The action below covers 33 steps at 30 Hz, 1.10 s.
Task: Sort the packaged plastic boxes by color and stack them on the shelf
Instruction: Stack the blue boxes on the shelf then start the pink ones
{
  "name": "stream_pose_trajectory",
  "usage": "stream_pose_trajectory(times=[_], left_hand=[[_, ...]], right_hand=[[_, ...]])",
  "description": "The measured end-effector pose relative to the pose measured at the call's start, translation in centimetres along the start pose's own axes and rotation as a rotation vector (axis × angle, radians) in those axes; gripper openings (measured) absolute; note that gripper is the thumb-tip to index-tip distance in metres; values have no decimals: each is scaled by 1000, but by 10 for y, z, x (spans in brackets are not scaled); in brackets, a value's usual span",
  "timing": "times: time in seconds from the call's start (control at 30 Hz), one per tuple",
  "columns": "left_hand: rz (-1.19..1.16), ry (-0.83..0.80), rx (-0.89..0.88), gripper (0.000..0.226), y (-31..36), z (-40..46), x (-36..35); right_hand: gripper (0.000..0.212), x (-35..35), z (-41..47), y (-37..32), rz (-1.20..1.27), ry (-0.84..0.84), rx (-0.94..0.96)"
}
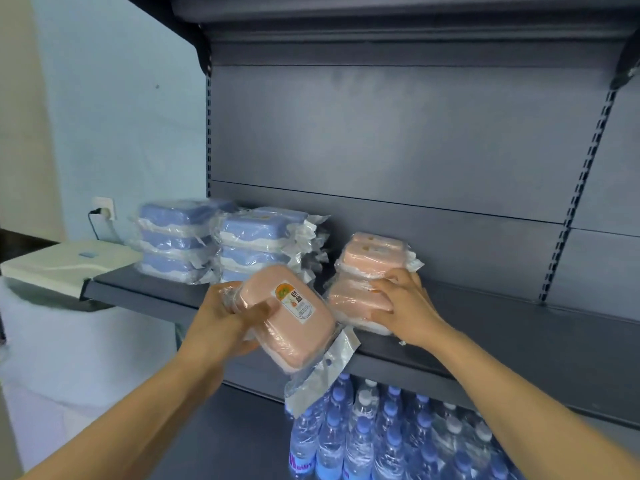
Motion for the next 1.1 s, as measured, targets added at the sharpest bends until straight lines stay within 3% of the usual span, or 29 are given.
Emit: stream_pose_trajectory(times=[0.07,0.13,0.2,0.27,0.33,0.4,0.53,0.6,0.7,0.8,0.87,0.97,1.1], left_hand=[[-12,1,33,44,0,7,-4],[-26,-2,40,50,2,14,-11],[-90,-1,45,49,6,18,-24],[-144,-6,63,46,8,21,-41],[-183,-20,98,46,6,25,-59],[-204,-41,150,50,1,29,-77],[-191,-162,260,52,-12,48,-96],[-102,-224,237,34,-12,59,-97],[82,-172,153,16,-13,76,-94],[230,-174,106,38,-21,81,-92],[304,-231,61,50,-32,81,-93],[399,-318,-34,55,-40,77,-96],[519,-343,-157,64,-48,78,-98]], right_hand=[[57,10,-8,-8,59,159,-11],[45,29,-19,-19,291,304,-61],[37,46,-33,-29,560,223,-82],[48,58,-46,-42,705,11,-43],[83,63,-53,-52,610,-80,8],[104,62,-52,-55,438,-25,-6],[88,61,-38,-38,386,140,-63],[79,65,-24,-23,452,128,-148],[86,67,-6,-9,462,42,-225],[94,55,3,-2,444,-53,-260],[88,47,2,-1,455,-64,-258],[79,40,-2,2,387,-37,-197],[90,29,-8,0,187,-51,-144]])
Point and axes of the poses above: each hand's wrist, its own z-axis towards the middle knuckle, its own x-axis out of the back of the hand, y = z × x, the point moved 1 cm from there along z, towards the middle knuckle, and after that the axes turned 4 degrees about y, right-handed, at the moved point
